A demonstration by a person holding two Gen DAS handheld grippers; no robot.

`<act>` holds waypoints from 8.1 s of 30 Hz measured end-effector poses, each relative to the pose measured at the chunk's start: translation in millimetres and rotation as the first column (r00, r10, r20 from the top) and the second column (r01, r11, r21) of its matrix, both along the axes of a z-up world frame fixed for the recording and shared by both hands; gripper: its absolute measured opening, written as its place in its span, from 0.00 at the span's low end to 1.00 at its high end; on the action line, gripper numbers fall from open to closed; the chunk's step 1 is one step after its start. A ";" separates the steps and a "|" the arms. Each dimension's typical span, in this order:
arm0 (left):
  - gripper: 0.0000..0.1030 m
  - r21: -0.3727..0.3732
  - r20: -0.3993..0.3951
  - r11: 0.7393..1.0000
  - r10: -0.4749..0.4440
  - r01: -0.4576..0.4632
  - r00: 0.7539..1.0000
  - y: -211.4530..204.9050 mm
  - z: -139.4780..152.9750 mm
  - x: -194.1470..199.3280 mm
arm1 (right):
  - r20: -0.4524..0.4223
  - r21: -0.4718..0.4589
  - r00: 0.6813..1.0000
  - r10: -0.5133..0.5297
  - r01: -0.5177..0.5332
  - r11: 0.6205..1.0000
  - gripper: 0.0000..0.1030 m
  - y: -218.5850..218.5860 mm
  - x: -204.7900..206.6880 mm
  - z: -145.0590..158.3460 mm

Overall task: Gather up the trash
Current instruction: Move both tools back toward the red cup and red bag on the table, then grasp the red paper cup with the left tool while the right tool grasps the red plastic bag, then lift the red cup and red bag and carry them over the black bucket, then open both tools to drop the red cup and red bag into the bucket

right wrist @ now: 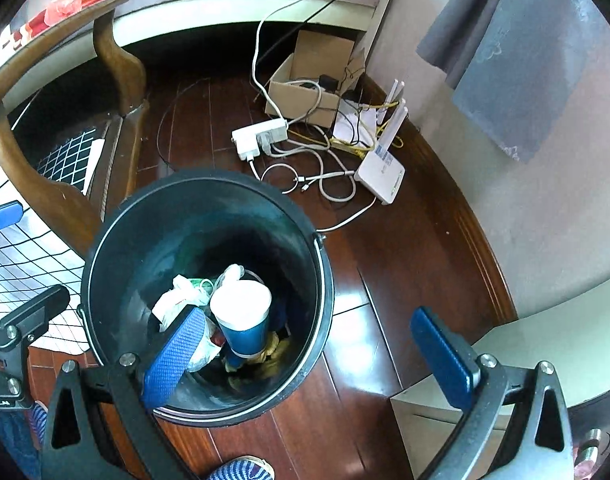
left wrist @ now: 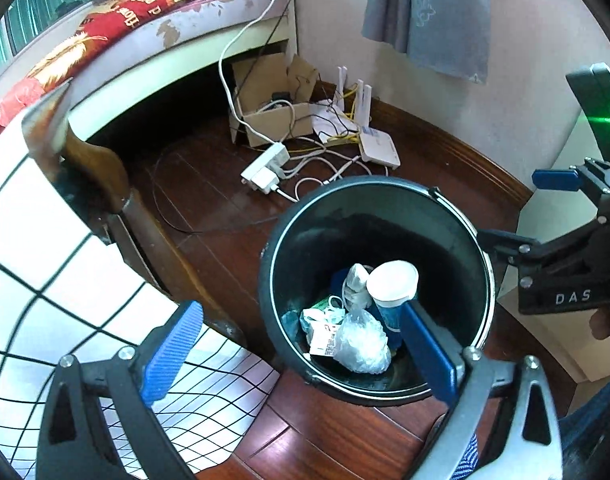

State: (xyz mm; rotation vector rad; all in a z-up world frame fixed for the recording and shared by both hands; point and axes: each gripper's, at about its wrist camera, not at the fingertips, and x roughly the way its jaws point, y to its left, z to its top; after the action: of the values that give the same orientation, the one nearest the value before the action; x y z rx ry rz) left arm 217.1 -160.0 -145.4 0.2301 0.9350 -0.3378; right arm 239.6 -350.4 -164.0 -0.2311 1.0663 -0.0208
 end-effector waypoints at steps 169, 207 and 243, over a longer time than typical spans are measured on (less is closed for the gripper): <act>0.81 -0.193 0.348 0.926 0.373 -0.324 0.860 236.9 180.6 -34.8 | 0.388 0.235 0.857 0.339 -0.448 0.863 0.21 209.7 2.5 201.9; 0.81 -0.127 0.195 0.991 -0.020 0.045 0.981 27.2 107.3 -39.6 | 0.239 0.275 0.967 0.090 -0.156 0.949 0.21 9.4 -42.9 112.0; 0.97 -0.100 -0.155 0.993 -0.085 0.070 0.984 -8.7 -30.7 -1.5 | -0.053 0.120 0.987 0.151 -0.144 0.982 0.94 -1.8 -7.3 -30.5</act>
State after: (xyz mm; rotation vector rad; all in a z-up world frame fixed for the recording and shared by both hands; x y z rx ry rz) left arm 215.6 -168.6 -176.0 0.1550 1.0669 -0.4763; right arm 232.2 -352.2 -194.5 -0.2066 1.1058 0.1823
